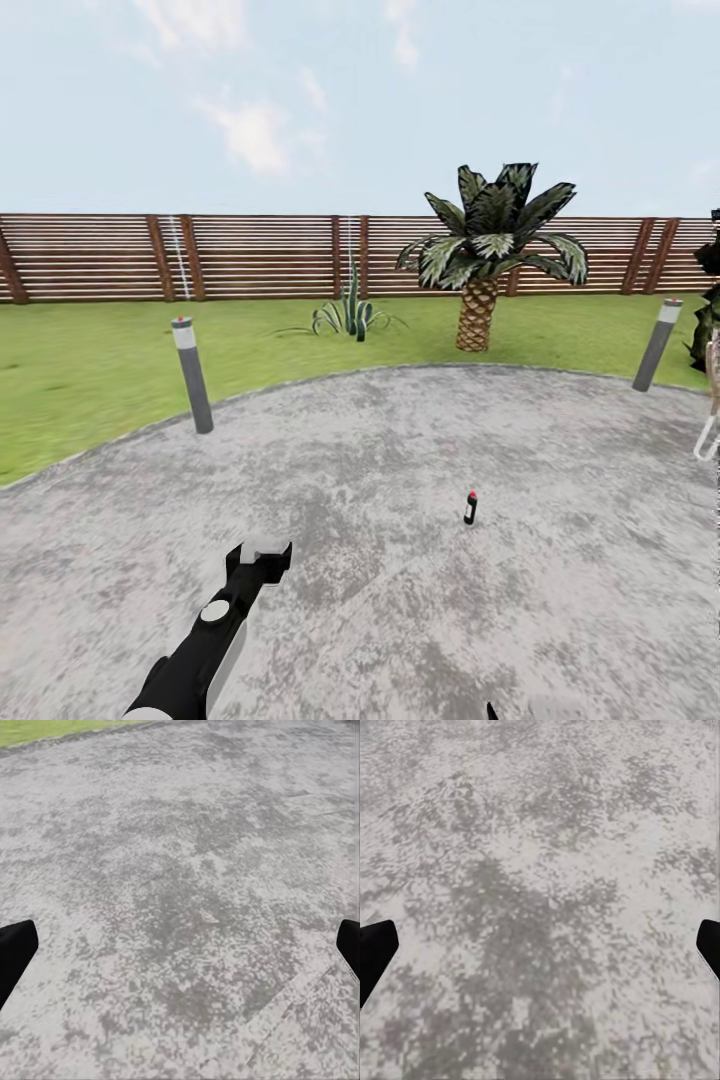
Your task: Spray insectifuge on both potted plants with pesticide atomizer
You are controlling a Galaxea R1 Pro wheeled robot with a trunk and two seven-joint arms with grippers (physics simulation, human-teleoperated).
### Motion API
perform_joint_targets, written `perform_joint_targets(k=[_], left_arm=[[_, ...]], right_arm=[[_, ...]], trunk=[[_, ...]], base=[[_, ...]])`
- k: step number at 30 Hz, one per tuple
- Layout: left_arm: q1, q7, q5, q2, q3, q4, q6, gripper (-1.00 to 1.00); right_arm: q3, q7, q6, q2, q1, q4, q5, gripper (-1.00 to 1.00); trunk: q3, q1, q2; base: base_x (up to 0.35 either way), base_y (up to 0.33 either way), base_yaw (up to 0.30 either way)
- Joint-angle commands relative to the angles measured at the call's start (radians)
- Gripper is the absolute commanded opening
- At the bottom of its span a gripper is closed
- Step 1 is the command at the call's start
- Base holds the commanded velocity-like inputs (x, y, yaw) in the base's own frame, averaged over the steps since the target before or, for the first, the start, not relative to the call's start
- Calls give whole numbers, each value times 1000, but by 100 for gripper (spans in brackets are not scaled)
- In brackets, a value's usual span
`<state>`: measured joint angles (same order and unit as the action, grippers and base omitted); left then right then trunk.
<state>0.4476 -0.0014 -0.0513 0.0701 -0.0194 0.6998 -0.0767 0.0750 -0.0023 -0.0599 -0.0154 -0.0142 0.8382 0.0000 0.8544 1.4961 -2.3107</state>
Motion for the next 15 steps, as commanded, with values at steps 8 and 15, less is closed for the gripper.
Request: perform_joint_targets(k=[8, 15], left_arm=[[0, 0, -5, 0, -2, 0, -3, 100], [0, 0, -5, 0, -2, 0, -3, 100]], right_arm=[[0, -1, -3, 0, -1, -1, 0, 100], [0, -2, -3, 1, -1, 6, 1, 100]], trunk=[[1, 0, 0], [1, 0, 0]], base=[[336, 0, -127], [336, 0, -7]])
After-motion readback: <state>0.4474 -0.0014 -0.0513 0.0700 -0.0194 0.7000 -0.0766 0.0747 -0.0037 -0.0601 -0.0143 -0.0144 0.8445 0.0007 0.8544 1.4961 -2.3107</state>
